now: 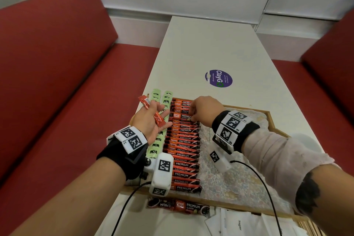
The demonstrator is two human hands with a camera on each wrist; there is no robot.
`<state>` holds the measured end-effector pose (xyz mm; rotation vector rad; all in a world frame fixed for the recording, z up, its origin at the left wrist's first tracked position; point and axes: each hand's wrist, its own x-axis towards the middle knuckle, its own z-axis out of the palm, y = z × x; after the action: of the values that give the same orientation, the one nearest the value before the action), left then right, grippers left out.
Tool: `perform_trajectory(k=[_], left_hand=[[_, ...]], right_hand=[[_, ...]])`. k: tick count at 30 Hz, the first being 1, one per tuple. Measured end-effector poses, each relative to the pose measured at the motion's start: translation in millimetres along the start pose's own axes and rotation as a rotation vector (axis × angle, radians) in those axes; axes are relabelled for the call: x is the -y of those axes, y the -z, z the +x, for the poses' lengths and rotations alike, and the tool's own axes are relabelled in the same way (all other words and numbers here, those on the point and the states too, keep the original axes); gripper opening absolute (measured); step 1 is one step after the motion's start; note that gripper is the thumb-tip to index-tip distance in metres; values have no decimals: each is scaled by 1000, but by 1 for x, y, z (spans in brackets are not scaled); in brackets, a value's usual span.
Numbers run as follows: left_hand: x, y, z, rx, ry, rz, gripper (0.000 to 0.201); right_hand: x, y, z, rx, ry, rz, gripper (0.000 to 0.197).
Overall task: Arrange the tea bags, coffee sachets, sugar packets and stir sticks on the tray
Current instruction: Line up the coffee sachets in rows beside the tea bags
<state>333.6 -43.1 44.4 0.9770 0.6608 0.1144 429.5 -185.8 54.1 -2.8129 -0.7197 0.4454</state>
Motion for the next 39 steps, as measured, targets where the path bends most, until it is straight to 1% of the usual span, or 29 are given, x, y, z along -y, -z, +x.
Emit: perform_trajectory(k=[5,8,10,13,14,15,17,18,21,25,27,33,37,39], left_hand=[[0,-1,-1,-2,-12,11,32],[0,0,-1,2,-38,53,37],[0,-1,-1,10,-56,84,38],[-1,-3,-2,41,-67,91,42],[0,-3,-2,50,-63,86,42],[0,-4,-3,55,-56,85,41],[1,-6,-5,54,-35,95,40],[2,-7,-5,51,-28,100,40],[3,-10,-8,59,-31,122,39],[1,-6,-6,95,-25,144,40],[-1,-3,-5,92,-33,143,39],[-4,2,-3,61,-114,132,17],[-4,5,1,36,-161,214,5],[-3,6,3,27,-180,298,5]], right_hand=[[2,4,-3,-34,35,8,17],[11,7,-8,-57,113,92,16],[21,9,-14,-45,188,168,16],[36,10,-23,-52,285,255,28],[40,9,-27,-59,307,259,30],[44,9,-30,-67,329,246,32],[50,6,-33,-91,357,182,44],[51,4,-33,-104,358,149,43],[52,-1,-30,-147,341,98,31],[47,-1,-25,-189,311,171,15],[43,1,-22,-151,282,219,17],[36,3,-17,-85,210,318,14],[31,5,-18,-94,174,355,8],[24,7,-18,-116,146,353,8]])
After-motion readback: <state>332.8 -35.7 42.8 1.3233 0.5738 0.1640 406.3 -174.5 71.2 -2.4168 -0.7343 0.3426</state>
